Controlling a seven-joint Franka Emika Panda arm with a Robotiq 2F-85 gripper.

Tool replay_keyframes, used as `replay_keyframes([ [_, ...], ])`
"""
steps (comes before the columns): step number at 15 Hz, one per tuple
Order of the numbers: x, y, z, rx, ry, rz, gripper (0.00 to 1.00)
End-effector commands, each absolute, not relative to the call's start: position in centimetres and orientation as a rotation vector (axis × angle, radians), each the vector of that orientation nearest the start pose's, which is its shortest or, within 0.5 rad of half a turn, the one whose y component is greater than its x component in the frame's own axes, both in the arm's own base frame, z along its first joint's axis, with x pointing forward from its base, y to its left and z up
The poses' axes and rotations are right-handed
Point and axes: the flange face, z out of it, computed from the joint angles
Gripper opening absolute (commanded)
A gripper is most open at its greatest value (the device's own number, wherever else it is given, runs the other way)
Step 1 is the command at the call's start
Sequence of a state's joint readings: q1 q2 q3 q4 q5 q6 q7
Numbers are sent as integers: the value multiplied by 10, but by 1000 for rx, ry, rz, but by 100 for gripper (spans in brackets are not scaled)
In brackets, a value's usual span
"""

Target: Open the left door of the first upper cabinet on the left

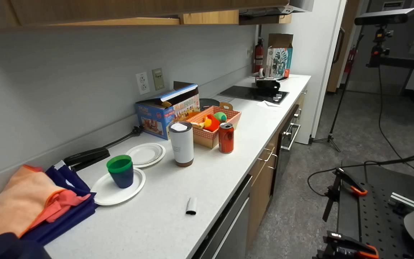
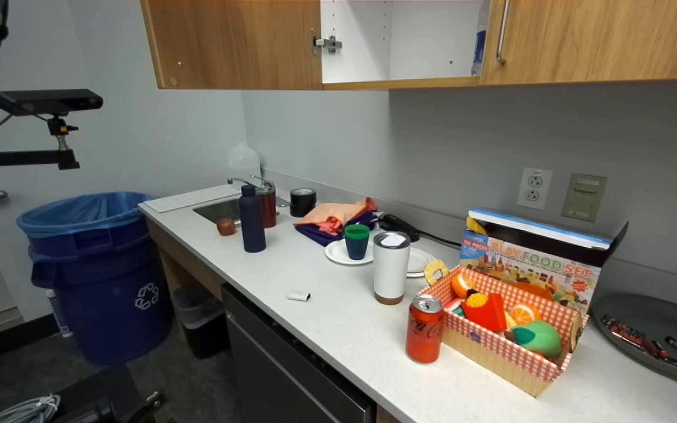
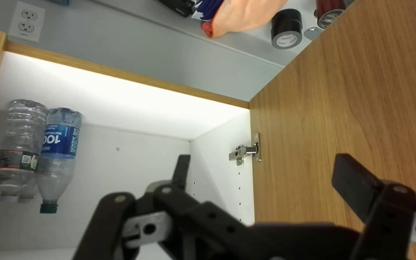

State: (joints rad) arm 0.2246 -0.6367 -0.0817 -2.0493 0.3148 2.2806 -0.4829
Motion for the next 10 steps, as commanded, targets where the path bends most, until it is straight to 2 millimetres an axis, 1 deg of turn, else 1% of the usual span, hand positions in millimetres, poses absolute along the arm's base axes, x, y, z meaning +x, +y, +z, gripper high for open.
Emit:
replay_keyframes([
  [1, 360, 47, 778, -2568, -615, -1298, 100],
  [3, 352, 46, 777, -2566, -574, -1291, 100],
  [5, 348, 42, 770, -2568, -519, -1277, 100],
  [6, 362, 45, 776, -2546, -575, -1273, 100],
  [10, 357, 43, 771, -2549, -545, -1261, 100],
])
